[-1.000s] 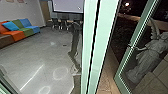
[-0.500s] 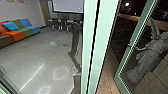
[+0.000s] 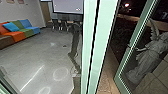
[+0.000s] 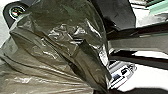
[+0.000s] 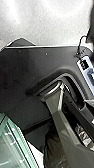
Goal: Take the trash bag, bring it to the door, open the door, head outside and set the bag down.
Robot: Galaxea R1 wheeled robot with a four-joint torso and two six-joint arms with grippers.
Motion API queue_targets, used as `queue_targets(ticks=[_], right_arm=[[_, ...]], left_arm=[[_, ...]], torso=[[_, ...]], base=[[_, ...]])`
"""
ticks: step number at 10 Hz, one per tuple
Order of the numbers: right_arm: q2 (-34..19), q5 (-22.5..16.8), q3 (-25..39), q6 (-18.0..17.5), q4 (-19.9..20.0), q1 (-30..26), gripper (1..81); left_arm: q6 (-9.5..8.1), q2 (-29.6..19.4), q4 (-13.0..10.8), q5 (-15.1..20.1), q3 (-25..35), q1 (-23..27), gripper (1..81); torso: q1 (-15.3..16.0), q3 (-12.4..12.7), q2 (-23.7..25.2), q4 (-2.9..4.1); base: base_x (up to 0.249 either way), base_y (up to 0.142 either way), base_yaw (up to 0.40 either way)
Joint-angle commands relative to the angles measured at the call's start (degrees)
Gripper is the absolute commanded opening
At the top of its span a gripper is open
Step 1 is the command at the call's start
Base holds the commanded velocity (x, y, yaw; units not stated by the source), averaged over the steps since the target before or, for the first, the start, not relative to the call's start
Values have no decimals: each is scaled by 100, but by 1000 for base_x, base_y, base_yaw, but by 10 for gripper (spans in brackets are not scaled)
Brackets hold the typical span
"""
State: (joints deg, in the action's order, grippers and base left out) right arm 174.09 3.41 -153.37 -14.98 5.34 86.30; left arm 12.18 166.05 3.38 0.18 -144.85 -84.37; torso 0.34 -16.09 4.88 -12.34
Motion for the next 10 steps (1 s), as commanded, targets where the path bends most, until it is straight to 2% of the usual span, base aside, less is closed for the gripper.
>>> queue_targets(ticks=[1, 2, 3, 4, 6, 10], right_arm=[[-21, -350, -34, 30, 29, -152, 811], [-21, -350, -34, 30, 29, -161, 811], [-21, -350, -34, 22, 29, -169, 811], [-21, -350, -34, 30, 20, -169, 811], [-12, -350, -34, 30, 20, -161, 811], [31, -350, -34, 30, 20, -161, 811]], left_arm=[[48, 95, -56, 360, -175, 188, 10], [48, 175, -56, 360, -307, 188, 10], [48, 227, -65, 360, -403, 188, 10], [48, 245, -57, 360, -466, 197, 10], [57, 245, -56, 360, -466, 188, 10], [48, 254, -48, 360, -466, 188, 10]], torso=[[0, 543, 0, 0], [0, 681, 0, 0], [0, 321, 2, 0], [-5, 483, 5, 0], [-11, 592, 9, 0], [-15, 588, 11, 0]], base=[[0, 0, 0], [0, 0, 0], [0, 0, 0], [0, 0, 0], [0, 0, 0], [0, 0, 0]])
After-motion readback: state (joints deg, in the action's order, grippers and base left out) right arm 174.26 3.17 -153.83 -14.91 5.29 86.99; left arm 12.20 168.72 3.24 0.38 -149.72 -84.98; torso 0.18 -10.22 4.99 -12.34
